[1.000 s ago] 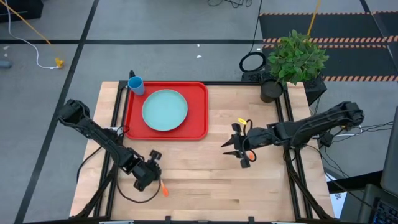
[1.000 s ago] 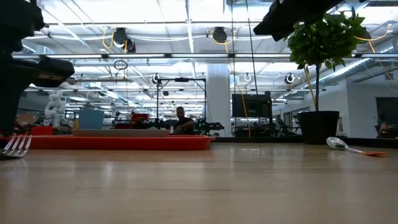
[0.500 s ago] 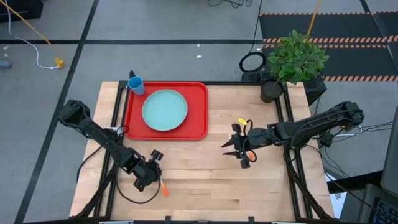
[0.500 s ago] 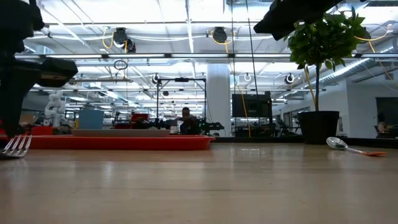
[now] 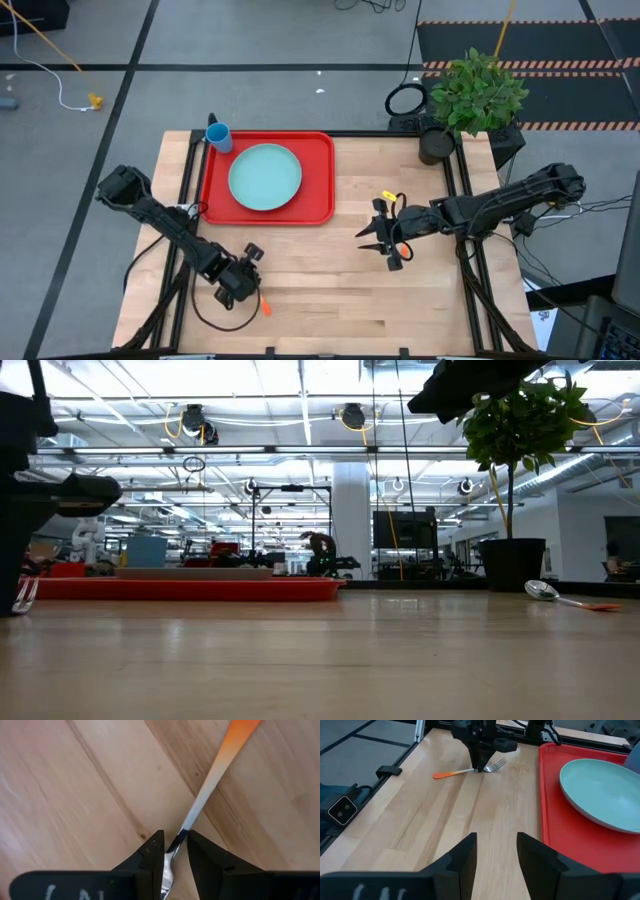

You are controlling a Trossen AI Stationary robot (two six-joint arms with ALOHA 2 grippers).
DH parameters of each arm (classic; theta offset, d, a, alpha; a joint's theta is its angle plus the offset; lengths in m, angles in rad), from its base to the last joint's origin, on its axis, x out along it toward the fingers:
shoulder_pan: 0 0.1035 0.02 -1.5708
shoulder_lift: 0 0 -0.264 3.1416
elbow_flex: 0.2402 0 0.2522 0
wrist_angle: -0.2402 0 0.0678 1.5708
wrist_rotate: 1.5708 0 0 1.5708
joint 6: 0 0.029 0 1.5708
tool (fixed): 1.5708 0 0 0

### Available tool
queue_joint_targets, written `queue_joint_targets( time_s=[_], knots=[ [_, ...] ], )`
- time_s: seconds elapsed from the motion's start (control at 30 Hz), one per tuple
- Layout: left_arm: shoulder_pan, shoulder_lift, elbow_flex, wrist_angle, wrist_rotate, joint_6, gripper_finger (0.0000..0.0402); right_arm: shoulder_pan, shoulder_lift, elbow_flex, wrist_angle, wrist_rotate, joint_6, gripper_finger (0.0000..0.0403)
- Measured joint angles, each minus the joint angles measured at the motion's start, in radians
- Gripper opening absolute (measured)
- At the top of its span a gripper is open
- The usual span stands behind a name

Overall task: Pick and place plate/cup/fork/spoon on tray
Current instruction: Put the orange fork on the red serving tray to the right of the light green plate

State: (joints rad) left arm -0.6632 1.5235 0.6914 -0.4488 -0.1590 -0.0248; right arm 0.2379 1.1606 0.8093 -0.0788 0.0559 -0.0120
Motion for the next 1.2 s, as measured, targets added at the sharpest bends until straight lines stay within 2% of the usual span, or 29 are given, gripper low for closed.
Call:
queue_joint_targets(
  time_s=[0.27,0.5,0.67,0.77,0.9,1.07,1.2],
  knots=[
    [0.005,0.005,0.0,0.003,-0.004,0.027,0.0084,0.0,0.0,0.0,0.0,0.0,0.0,0.0132],
    [0.017,0.007,-0.001,0.026,-0.001,0.06,0.0015,0.0,0.0,0.0,0.0,0.0,0.0,0.0132],
    [0.042,0.01,-0.004,0.09,-0.035,0.081,0.0021,0.0,0.0,0.0,0.006,0.004,0.0,0.0132],
    [0.069,-0.006,0.001,0.118,-0.052,0.106,0.0017,0.0,0.005,0.0,0.048,0.071,0.001,0.0132],
    [0.122,-0.032,0.028,0.108,-0.077,0.141,0.0009,0.0,0.029,-0.021,0.198,0.16,-0.001,0.0132],
    [0.2,-0.044,0.066,0.11,-0.129,0.237,0.0021,0.0,0.11,-0.023,0.341,0.328,-0.005,0.0132],
    [0.278,-0.044,0.078,0.111,-0.142,0.288,0.0009,-0.001,0.192,-0.023,0.466,0.39,-0.008,0.0132]
  ],
)
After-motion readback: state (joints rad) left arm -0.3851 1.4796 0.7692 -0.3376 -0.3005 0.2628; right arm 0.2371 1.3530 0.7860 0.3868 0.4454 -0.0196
